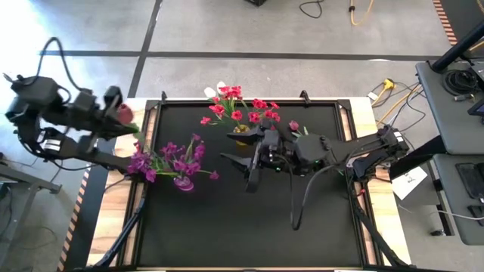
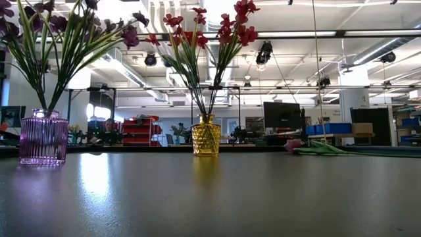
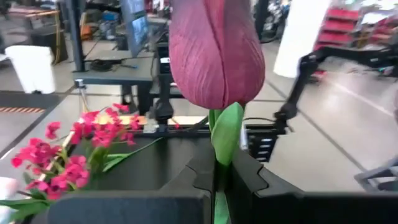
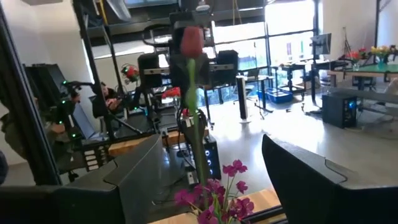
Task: Sort flowers into vase by color
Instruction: Put the bottom dark red flower into the purple vase
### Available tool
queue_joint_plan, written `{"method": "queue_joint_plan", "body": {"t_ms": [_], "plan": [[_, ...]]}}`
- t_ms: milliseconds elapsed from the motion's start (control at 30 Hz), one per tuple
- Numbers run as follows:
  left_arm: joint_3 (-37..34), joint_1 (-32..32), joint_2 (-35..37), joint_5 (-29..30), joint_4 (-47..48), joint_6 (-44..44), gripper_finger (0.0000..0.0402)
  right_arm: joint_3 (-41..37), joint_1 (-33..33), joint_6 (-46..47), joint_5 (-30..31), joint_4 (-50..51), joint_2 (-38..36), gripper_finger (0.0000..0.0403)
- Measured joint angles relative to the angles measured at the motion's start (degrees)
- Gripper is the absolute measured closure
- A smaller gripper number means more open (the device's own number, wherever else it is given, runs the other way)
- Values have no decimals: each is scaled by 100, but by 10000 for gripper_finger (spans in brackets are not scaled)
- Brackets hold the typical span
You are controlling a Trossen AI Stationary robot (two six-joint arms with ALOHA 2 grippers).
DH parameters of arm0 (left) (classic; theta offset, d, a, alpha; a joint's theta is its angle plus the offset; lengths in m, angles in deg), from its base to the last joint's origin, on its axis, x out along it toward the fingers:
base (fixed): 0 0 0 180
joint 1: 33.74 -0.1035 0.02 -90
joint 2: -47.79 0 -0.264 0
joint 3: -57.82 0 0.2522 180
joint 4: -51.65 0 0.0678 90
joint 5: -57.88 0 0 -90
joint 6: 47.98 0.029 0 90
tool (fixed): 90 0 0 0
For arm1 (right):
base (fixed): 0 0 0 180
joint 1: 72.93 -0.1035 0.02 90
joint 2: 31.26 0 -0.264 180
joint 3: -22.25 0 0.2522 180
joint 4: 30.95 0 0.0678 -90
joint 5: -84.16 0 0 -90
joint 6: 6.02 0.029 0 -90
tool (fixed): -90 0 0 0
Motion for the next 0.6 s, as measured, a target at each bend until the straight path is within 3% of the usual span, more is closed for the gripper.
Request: {"method": "queue_joint_plan", "body": {"t_ms": [233,467,600], "plan": [[-1212,0,696,8,-51,-11,401,0,9,142,71,16,0,146],[-3046,0,1235,3,-1335,106,402,0,4,223,242,22,2,154],[-3733,-2,1514,3,-1546,129,401,0,-4,387,282,197,2,154]]}}
